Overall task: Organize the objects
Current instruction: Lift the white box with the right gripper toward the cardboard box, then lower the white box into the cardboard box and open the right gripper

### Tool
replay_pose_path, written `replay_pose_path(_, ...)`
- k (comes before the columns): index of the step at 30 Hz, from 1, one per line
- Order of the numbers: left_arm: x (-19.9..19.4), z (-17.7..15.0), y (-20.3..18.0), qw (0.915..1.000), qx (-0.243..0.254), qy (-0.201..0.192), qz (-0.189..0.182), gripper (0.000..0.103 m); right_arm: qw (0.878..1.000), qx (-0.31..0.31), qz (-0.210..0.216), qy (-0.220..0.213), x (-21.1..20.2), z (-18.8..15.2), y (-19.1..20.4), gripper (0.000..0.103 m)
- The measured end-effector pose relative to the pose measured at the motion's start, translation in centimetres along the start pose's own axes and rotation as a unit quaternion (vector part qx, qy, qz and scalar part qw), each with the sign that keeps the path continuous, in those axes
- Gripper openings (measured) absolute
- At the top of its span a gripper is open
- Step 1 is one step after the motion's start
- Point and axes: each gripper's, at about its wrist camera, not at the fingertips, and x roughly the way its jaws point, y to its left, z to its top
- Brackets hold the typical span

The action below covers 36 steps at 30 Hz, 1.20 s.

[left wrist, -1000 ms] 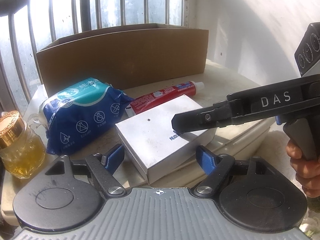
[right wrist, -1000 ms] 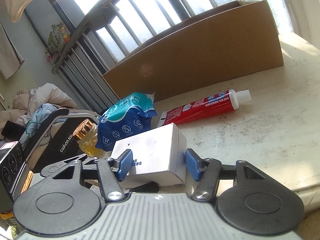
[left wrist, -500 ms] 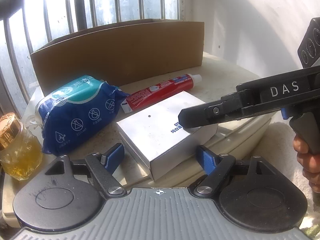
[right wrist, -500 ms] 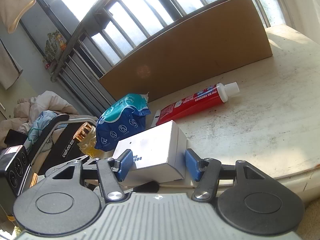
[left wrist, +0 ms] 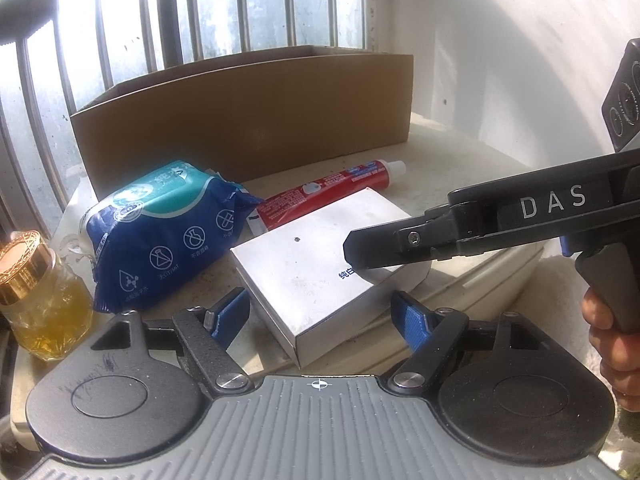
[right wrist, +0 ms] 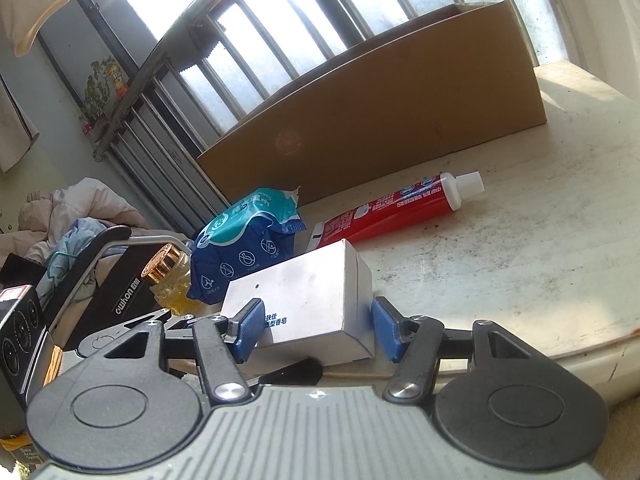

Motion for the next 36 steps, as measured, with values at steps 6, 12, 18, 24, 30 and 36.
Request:
replay_pose_path(6,-1.1,0.7,0.1,0.9999,-0.003,-0.015,0.003,0.078,1.000,-0.006,-0.005,-0.016,-0.7,0.3,0.9,0.063)
replay_pose_path(12,-3.0,2.8,-0.1,0.9986,0.001,-0.053,0.007,0.078,0.998,-0.032,-0.008,-0.053,-2.5,1.9,2.7,0.063)
replay_pose_path(18,-4.9,7.2,0.0,0.9950,0.008,-0.098,0.017,0.078,0.992,-0.076,-0.012,-0.097,-4.1,5.7,5.2,0.063)
replay_pose_path(24,-5.4,14.3,2.5,0.9911,-0.014,-0.129,0.029,0.078,0.985,-0.117,0.007,-0.125,-3.7,13.2,7.7,0.063)
replay_pose_path(30,-1.7,21.2,6.3,0.9908,-0.029,-0.111,0.072,0.078,0.986,-0.141,0.015,-0.086,0.9,22.2,9.2,0.063)
replay_pose_path(36,5.3,25.3,11.9,0.9925,-0.073,-0.027,0.094,0.078,0.993,-0.109,0.031,0.011,10.8,29.7,6.5,0.063)
